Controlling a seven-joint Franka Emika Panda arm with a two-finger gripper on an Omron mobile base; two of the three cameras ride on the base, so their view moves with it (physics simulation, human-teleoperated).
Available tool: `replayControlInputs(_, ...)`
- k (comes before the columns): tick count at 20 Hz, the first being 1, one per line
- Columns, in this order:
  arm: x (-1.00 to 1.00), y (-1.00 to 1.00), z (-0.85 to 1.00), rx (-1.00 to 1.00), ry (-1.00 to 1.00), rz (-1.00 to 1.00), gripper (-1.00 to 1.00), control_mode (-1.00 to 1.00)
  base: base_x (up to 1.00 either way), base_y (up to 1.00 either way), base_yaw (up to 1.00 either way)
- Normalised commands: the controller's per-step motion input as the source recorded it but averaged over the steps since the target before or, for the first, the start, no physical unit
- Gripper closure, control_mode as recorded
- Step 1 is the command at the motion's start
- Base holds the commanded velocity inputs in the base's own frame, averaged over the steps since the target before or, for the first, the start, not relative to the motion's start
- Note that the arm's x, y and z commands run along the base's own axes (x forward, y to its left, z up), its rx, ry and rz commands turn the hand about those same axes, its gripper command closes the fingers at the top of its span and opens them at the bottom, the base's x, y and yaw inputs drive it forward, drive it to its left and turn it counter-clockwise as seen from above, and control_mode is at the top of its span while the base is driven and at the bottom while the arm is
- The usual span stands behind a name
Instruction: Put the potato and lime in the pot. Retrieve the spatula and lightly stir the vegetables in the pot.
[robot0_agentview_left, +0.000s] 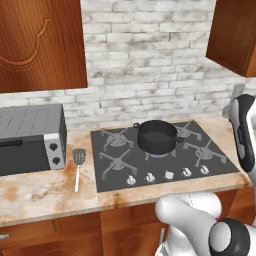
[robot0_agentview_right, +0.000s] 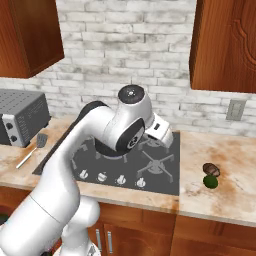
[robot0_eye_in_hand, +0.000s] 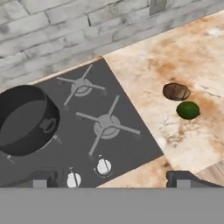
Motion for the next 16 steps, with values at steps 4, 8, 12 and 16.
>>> replayControlInputs(4, 0.22, -0.85, -0.15, 0.0, 0.16, -0.19, -1.0, -1.0, 0.0, 0.0, 0.0)
replayControlInputs(8, 0.05, -0.97, -0.24, 0.01, 0.13, -0.08, -1.0, -1.0, 0.0, 0.0, 0.0)
replayControlInputs(12, 0.06, -1.0, -0.31, 0.02, 0.18, -0.02, -1.0, -1.0, 0.0, 0.0, 0.0)
replayControlInputs(16, 0.05, -0.89, -0.47, 0.05, 0.15, 0.0, -1.0, -1.0, 0.0, 0.0, 0.0)
